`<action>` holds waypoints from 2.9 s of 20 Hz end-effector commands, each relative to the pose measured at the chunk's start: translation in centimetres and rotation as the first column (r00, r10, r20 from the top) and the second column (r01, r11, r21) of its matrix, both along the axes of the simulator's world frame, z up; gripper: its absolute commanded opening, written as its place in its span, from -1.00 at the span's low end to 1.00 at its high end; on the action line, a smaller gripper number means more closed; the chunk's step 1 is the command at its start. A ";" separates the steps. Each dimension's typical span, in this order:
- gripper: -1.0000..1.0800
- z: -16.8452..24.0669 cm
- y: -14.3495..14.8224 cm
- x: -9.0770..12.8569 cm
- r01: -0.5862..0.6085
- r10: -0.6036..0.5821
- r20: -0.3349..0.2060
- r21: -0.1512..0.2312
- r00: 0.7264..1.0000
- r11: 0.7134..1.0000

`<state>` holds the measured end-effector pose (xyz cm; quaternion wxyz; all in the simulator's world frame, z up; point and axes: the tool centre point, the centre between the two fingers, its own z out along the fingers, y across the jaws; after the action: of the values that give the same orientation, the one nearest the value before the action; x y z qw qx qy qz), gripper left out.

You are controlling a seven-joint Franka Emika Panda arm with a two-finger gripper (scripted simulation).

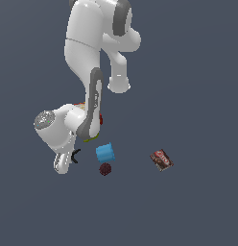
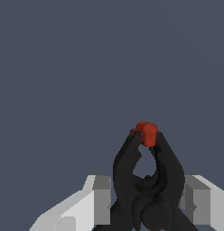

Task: Pick up a designated object from a clutter of objects.

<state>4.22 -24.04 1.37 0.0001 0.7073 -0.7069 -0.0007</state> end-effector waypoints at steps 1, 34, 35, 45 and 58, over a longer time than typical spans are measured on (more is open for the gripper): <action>-1.00 0.0 0.0 0.0 0.000 0.000 0.001 0.000 1.000 1.000; -1.00 9.6 10.6 -4.2 0.000 0.000 0.002 0.003 1.000 1.000; -1.00 10.2 11.4 -4.5 0.000 0.000 0.002 0.003 1.000 1.000; -1.00 17.2 19.0 -7.4 0.000 0.000 0.002 0.001 1.000 1.000; -1.00 27.9 30.3 -11.7 0.001 -0.001 0.003 -0.007 1.000 1.000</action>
<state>-6.93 4.89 27.96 0.0007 0.7071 -0.7071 0.0022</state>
